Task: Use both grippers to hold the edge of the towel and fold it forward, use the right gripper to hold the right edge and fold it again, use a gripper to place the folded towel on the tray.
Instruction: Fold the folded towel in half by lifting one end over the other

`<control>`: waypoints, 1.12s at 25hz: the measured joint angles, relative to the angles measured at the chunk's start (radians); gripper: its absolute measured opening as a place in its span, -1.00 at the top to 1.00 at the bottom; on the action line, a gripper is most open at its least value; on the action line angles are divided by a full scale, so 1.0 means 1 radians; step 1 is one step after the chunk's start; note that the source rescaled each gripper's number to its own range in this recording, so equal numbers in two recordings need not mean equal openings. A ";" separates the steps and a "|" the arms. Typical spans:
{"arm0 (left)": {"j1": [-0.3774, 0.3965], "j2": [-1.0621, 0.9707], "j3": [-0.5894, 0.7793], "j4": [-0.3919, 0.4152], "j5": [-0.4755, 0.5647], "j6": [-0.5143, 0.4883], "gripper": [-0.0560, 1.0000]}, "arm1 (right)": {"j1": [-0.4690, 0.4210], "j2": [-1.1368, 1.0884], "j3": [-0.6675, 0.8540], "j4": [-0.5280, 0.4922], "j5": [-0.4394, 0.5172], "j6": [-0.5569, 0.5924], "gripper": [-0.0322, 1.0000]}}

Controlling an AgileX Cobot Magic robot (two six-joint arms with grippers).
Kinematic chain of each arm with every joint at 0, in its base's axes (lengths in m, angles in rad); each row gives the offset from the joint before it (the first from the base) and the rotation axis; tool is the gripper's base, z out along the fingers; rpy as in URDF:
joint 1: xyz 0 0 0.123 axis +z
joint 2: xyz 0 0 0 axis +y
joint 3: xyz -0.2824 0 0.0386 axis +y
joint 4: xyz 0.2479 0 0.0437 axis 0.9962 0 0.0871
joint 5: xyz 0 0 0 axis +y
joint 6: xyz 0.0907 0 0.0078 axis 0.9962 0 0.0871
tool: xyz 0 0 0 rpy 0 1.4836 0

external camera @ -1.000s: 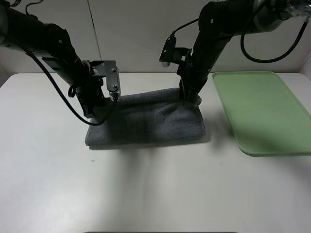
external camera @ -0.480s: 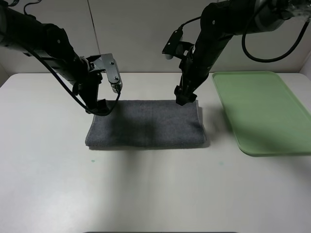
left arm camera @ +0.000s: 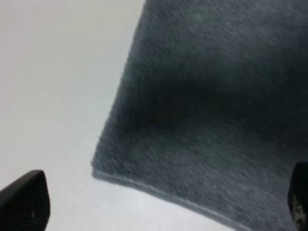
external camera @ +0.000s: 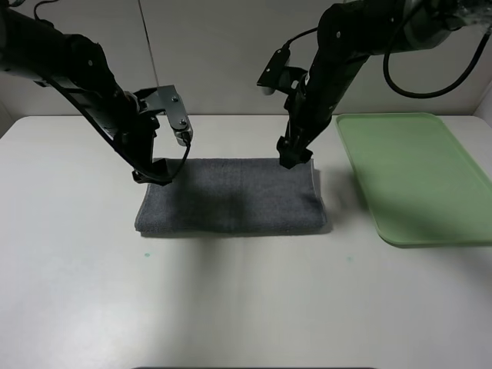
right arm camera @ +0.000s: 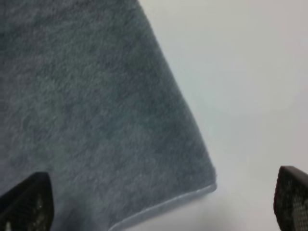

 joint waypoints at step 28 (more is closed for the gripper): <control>0.000 -0.754 0.156 0.003 0.456 -0.529 -1.00 | 0.000 -0.186 0.000 0.100 0.491 0.556 -1.00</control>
